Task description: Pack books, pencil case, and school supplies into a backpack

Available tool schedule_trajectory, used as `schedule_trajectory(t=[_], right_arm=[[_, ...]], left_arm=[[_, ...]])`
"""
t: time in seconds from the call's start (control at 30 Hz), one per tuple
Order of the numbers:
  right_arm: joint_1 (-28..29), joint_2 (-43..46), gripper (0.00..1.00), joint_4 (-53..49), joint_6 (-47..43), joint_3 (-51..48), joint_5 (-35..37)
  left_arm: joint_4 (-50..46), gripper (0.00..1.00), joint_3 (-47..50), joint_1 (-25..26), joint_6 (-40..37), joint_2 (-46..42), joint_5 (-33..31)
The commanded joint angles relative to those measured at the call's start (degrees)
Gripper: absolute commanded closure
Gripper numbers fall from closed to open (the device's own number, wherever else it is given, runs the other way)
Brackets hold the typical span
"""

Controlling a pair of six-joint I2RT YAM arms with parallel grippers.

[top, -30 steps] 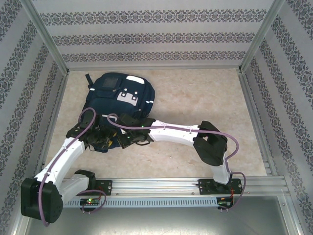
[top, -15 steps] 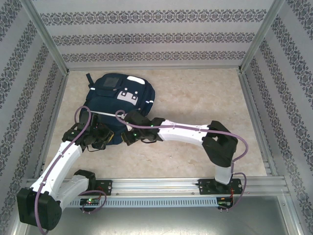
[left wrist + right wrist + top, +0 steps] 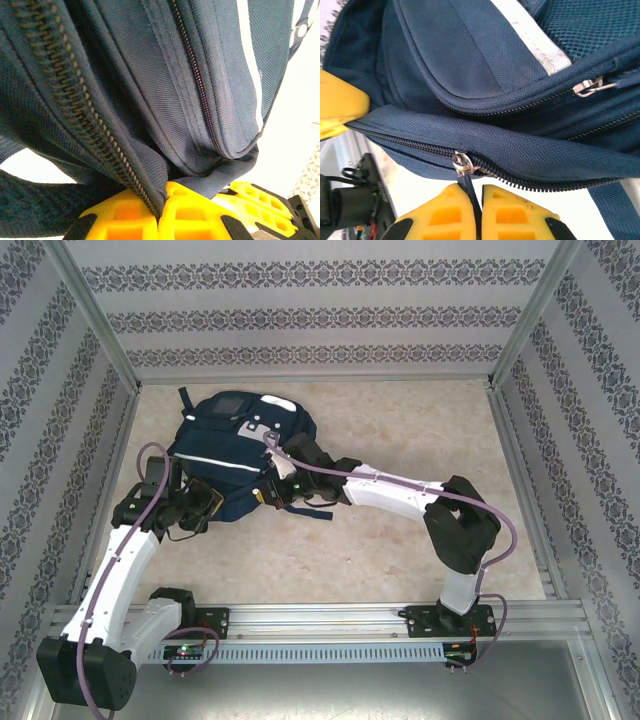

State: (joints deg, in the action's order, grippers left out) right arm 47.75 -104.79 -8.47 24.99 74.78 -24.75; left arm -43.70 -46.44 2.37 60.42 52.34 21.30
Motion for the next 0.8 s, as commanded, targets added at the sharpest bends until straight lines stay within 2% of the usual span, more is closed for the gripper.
schedule_trajectory(t=[0.0,0.07,0.3,0.47,0.63,0.77], right_arm=[[-11.64,-1.12,1.0,-14.14,0.17,-1.83,18.58],[-8.91,-0.17,1.0,-16.07,-0.59,0.58,15.56],[3.54,-0.37,1.0,-21.18,1.53,5.97,14.87],[9.14,-2.82,1.0,-18.32,5.72,6.69,11.31],[15.0,-9.53,1.0,-18.31,6.99,15.96,8.95],[17.46,-16.3,1.0,-21.22,4.69,27.79,7.76]], left_arm=[[-9.33,1.0,-1.34,-3.96,-3.77,-1.91,-7.95],[-5.77,1.0,1.88,-3.91,-1.79,-2.22,-5.44],[4.36,1.0,12.16,-2.75,5.76,-3.27,-1.83],[7.93,1.0,14.07,-2.05,7.95,-3.12,-1.84],[12.52,1.0,16.99,-0.3,11.47,-2.85,-1.2],[14.31,1.0,17.97,1.2,12.65,-2.64,-1.41]])
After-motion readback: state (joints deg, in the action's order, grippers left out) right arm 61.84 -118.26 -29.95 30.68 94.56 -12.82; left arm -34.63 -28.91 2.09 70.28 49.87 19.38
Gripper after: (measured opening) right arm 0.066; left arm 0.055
